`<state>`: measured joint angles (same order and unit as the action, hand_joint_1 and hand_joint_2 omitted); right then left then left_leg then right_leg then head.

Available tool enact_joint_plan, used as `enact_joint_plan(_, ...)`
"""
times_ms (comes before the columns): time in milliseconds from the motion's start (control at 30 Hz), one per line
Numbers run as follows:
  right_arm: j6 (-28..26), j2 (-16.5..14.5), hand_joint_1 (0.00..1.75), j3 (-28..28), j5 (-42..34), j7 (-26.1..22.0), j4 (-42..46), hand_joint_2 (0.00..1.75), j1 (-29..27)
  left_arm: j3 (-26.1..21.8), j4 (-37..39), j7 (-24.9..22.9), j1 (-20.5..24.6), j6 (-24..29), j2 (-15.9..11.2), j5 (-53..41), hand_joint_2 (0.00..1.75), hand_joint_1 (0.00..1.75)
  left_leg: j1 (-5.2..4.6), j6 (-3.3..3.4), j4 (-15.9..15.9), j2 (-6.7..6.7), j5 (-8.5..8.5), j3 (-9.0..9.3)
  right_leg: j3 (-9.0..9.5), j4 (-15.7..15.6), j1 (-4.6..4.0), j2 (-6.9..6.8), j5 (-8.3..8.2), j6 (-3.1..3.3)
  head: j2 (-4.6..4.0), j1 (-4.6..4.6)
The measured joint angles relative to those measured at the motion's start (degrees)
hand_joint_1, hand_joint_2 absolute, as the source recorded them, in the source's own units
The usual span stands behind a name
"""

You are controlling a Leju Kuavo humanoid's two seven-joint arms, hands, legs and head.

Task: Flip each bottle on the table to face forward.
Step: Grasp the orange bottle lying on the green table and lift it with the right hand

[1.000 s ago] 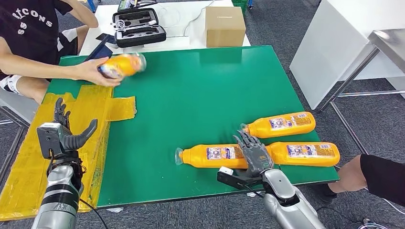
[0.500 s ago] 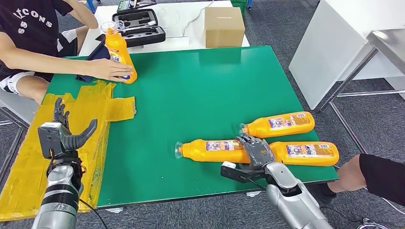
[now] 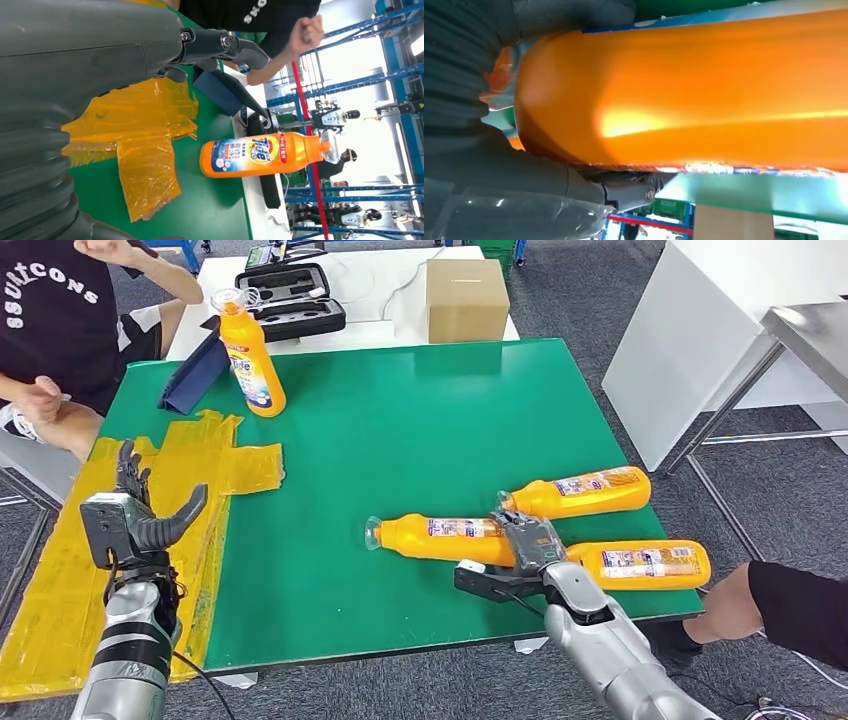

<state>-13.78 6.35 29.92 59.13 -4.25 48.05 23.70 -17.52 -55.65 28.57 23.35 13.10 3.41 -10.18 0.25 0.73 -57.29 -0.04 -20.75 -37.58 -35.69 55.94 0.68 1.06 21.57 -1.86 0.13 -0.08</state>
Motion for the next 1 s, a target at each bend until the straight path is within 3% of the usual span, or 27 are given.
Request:
enact_joint_plan(367,-2.5,-3.4,1.75,-0.2,-0.5,0.1,-0.8,1.75,-0.1,0.0,0.0,0.0,0.0,0.0,0.4,0.1,1.75,0.0,0.05,-0.04,0.0,0.05,0.03,-0.29,-0.25,0.0,-0.02,0.02,-0.02,-0.04,0.0,0.01)
enact_joint_plan(700,-13.2,-8.2,1.75,-4.9,-6.6,-6.5,3.6,1.75,-3.9,0.7,0.5,0.0,-0.1,-0.3,1.0,0.8,1.75,0.0,0.05,-0.04,0.0,0.02,0.04,-0.58,-0.52,0.0,-0.03,0.0,-0.02,-0.05,0.0,0.0)
enact_joint_plan(800,-16.4,-9.7,1.75,-6.9,-9.2,-9.0,5.7,1.75,-4.9,1.5,1.1,0.0,0.0,-2.6,1.1,2.3,1.75,0.0,0.05,-0.04,0.0,0.03,0.04,-0.65,-0.59,0.0,-0.02,0.0,-0.02,-0.04,0.0,0.0)
enact_joint_plan(1000,-20.7,-12.0,1.75,-11.1,-13.4,-13.0,9.0,1.75,-6.2,4.6,1.6,-2.0,0.0,-14.0,1.3,6.4,1.75,0.0,0.05,-0.03,0.0,0.0,0.04,-0.71,-0.62,0.0,-0.01,-0.01,-0.02,-0.05,0.0,0.0)
